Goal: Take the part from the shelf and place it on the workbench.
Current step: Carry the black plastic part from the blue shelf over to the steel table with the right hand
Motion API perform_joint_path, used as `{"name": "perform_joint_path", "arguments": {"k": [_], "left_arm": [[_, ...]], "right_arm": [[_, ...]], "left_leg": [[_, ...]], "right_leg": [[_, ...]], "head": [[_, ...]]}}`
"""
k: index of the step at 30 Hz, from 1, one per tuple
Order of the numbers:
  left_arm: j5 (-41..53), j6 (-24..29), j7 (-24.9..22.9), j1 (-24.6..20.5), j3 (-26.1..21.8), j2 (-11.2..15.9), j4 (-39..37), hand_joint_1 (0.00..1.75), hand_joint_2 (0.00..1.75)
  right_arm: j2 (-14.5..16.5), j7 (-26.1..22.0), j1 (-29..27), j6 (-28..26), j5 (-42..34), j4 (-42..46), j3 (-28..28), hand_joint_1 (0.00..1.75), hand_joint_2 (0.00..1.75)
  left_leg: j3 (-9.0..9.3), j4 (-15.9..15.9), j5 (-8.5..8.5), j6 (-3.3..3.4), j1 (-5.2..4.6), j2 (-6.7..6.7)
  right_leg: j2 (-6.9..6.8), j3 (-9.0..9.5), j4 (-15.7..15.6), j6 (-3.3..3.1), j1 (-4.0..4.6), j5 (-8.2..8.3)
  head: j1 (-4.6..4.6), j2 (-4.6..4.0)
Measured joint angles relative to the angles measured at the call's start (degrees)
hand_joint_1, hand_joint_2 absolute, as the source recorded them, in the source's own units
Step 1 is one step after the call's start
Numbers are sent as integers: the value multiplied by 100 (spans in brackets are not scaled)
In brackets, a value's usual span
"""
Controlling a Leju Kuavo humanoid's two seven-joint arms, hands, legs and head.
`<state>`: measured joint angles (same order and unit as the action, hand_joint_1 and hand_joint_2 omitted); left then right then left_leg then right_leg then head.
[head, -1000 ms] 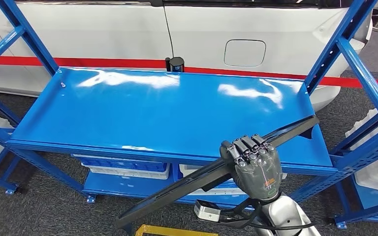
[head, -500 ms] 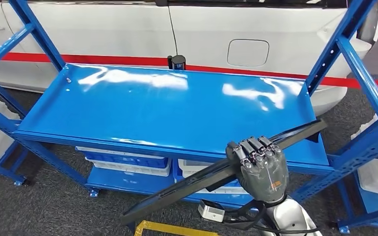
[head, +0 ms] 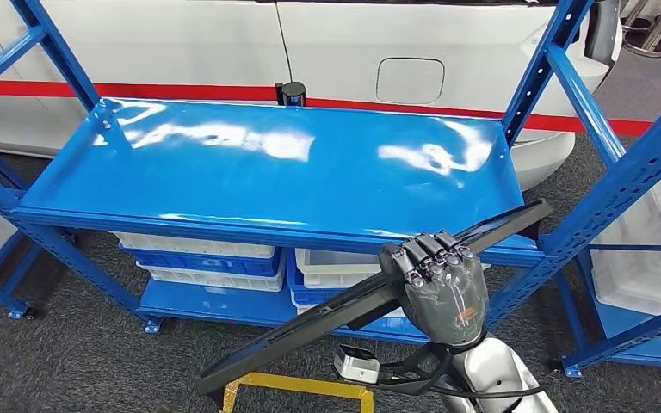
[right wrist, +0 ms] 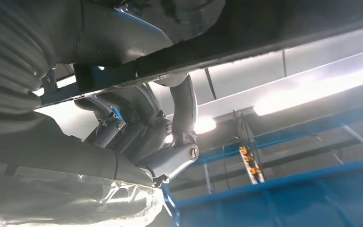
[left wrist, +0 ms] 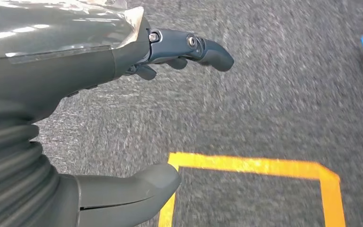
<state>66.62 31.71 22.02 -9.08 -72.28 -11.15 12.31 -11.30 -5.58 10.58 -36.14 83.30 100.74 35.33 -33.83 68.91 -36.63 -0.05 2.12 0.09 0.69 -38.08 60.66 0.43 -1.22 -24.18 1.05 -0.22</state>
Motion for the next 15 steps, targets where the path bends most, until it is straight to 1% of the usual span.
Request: {"name": "perform_joint_path", "arguments": {"k": [1, 2, 3, 4, 5, 6, 7, 8, 9, 10, 11, 12, 13, 14, 15], "left_arm": [[-4, 1, -3, -8, 9, 4, 1, 0, 175], [-10, 1, -6, -16, 21, 7, 1, 0, 175], [-14, 2, -6, -25, 31, 8, 1, 0, 175], [-16, 3, -6, -28, 39, 7, 1, 0, 175], [-17, 3, -6, -25, 43, 2, 1, 0, 175], [-17, 3, -7, -20, 45, -5, 0, 0, 175], [-17, 3, -8, -16, 46, -11, 0, 0, 175], [-17, 4, -9, -12, 46, -15, -1, 0, 175], [-17, 7, -10, -9, 48, -17, -1, 0, 175], [-17, 10, -11, -8, 49, -17, -1, 0, 175], [-17, 14, -12, -7, 51, -19, -1, 0, 175], [-20, 17, -12, -7, 53, -21, -1, 0, 175], [-25, 18, -12, -7, 55, -23, -2, 0, 175], [-30, 18, -12, -4, 55, -26, -2, 0, 175], [-38, 18, -12, -1, 55, -25, -2, 0, 175]], "right_arm": [[5, 0, -1, 4, 0, 1, 0, 175, 175], [9, 2, -1, 8, -2, 1, -4, 175, 175], [13, 4, -2, 8, -5, 2, -9, 175, 175], [15, 6, -3, 8, -8, 2, -15, 175, 175], [13, 9, -5, 8, -9, 2, -20, 175, 175], [11, 9, -6, 8, -10, 2, -21, 175, 175], [9, 9, -6, 8, -10, 2, -21, 175, 175], [7, 9, -5, 8, -11, 2, -21, 175, 175], [3, 9, -4, 8, -13, 2, -21, 175, 175], [1, 9, -2, 8, -15, 2, -21, 175, 175], [-1, 9, -1, 8, -18, 4, -22, 175, 175], [-4, 10, 1, 8, -22, 6, -23, 175, 175], [-7, 11, 1, 8, -26, 8, -25, 175, 175], [-10, 13, -1, 8, -29, 10, -26, 175, 175], [-14, 14, 0, 8, -31, 11, -27, 175, 175]], "left_leg": [[188, -257, 116, 110, -87, 5], [338, -618, 374, 244, -158, 23], [445, -1016, 619, 330, -205, 44], [347, -1145, 780, 351, -216, 69], [228, -1209, 957, 364, -200, 88], [140, -1203, 1027, 348, -196, 96], [52, -1196, 1095, 331, -191, 103], [-33, -1183, 1159, 309, -181, 110], [-114, -1160, 1213, 281, -171, 112], [-189, -1130, 1257, 246, -168, 112], [-248, -1096, 1297, 207, -168, 111], [-288, -1069, 1335, 168, -175, 110], [-318, -1056, 1376, 132, -181, 109], [-333, -1053, 1418, 101, -181, 108], [-357, -1042, 1423, 72, -169, 100]], "right_leg": [[-6, -70, -16, 9, 43, 110], [-14, -192, 82, 11, 87, 60], [-21, -285, 275, 29, 94, -94], [-32, -362, 566, 53, 79, -325], [-33, -440, 940, 57, 70, -598], [-34, -432, 1209, 95, 49, -679], [-35, -359, 1342, 162, 27, -648], [-38, -194, 1282, 244, 4, -534], [-48, 70, 1019, 316, -23, -415], [-59, 390, 631, 354, -36, -396], [-64, 676, 231, 348, -19, -441], [-66, 872, -78, 315, 0, -525], [-59, 960, -245, 268, 32, -610], [-50, 945, -299, 218, 47, -621], [-54, 908, -304, 166, 20, -598]], "head": [[-2, 0], [-16, 0], [-35, 0], [-58, 0], [-78, 0], [-91, 0], [-100, 0], [-106, 0], [-111, 0], [-116, 0], [-120, 0], [-121, 0], [-118, 0], [-109, 0], [-101, 0]]}}
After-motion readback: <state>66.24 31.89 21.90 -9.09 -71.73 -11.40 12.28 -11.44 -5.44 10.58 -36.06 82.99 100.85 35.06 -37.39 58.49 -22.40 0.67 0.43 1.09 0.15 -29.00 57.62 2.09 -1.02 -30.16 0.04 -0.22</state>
